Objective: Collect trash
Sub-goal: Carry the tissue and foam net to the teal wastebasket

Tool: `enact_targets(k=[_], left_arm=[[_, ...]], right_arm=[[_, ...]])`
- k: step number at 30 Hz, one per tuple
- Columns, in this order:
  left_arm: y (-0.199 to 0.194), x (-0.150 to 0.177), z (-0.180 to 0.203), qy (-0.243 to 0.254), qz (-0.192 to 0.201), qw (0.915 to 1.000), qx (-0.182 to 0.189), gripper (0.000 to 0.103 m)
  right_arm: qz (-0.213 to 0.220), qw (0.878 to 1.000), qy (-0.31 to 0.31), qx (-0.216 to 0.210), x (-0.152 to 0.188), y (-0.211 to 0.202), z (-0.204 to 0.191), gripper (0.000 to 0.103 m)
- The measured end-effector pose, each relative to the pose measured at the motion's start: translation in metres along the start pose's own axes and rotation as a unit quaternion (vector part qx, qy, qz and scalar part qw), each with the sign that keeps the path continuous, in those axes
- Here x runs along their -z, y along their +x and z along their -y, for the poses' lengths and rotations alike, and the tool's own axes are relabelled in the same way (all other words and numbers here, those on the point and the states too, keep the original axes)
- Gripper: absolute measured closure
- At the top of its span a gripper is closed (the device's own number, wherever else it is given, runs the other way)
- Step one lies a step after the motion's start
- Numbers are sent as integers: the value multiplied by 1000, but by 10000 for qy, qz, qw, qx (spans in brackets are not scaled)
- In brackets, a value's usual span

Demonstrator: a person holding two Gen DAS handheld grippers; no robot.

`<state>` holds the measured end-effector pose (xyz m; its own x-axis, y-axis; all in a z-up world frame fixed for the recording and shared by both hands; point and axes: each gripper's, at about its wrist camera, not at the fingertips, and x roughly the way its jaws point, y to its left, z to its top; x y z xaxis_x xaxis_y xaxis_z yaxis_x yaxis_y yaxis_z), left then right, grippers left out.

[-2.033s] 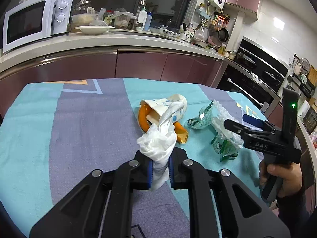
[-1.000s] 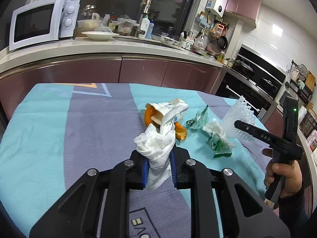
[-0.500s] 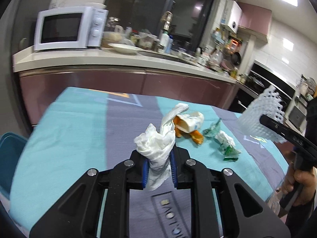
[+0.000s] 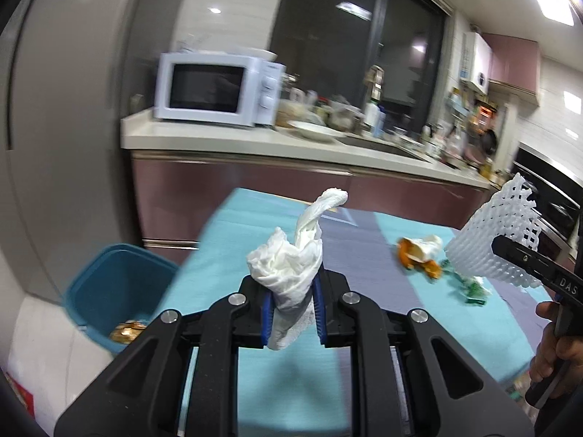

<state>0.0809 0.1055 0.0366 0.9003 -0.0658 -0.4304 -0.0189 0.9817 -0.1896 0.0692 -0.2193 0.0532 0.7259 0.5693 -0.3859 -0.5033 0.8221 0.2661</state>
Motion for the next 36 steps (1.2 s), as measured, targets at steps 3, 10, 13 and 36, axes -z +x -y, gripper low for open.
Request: enact_targets(k=[3, 10, 13, 36], left_arm=[[-24, -2, -25, -51, 152, 9993, -344, 86], [-70, -7, -88, -286, 380, 9931, -1070, 86], [-82, -8, -111, -350, 425, 9901, -1289, 86], [35, 20, -227, -850, -909, 9772, -1719, 86]], right_arm=[[-54, 9994, -115, -325, -3, 13, -24, 90], [-208, 9944, -378, -965, -14, 46, -72, 90], [-278, 9919, -494, -1140, -19, 59, -90, 90], [-2117, 9589, -832, -1695, -5, 283, -195, 90]])
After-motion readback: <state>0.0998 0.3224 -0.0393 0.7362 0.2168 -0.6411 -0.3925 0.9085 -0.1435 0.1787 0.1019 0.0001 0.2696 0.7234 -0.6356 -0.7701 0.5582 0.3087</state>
